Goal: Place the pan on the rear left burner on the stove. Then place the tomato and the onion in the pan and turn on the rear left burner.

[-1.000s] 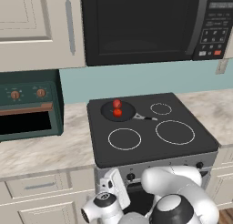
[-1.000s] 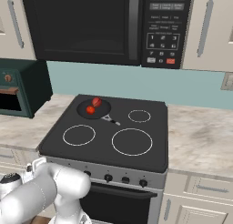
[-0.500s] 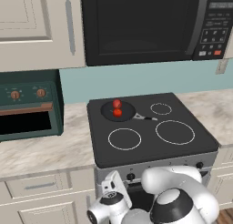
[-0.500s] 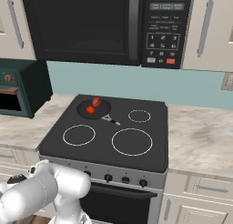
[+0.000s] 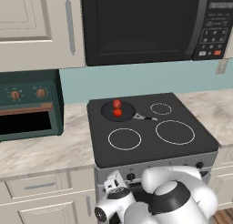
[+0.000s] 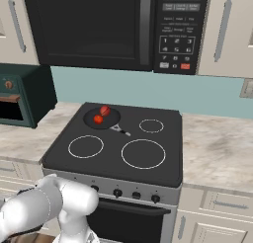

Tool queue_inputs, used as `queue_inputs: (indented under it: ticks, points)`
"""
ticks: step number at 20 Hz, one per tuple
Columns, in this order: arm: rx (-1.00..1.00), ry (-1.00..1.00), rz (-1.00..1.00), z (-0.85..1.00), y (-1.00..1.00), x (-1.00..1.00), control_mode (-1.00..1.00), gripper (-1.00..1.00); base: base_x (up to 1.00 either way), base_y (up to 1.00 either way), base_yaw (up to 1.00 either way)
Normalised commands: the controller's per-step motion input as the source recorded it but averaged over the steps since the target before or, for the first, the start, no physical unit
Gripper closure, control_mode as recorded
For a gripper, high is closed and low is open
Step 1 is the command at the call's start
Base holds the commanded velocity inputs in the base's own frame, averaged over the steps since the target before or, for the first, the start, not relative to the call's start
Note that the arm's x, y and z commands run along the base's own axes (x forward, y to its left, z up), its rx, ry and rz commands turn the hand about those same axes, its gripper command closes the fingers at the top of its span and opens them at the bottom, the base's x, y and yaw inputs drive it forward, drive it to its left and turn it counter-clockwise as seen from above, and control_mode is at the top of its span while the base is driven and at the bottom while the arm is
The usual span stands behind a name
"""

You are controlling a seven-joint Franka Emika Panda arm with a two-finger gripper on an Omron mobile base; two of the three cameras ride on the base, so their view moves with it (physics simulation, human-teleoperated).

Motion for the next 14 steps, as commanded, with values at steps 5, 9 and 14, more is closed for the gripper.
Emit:
queue_inputs:
  ticks: [5, 9, 14]
  points:
    - [0.01, 0.07, 0.08, -0.14, -0.08, 0.0, -1.0, 1.0, 0.0, 0.0, 0.0]
    - [0.0, 0.04, 0.08, -0.07, -0.12, 0.0, -1.0, 1.0, 0.0, 0.0, 0.0]
    - [0.0, 0.01, 0.08, -0.02, -0.1, 0.0, -1.0, 1.0, 0.0, 0.0, 0.0]
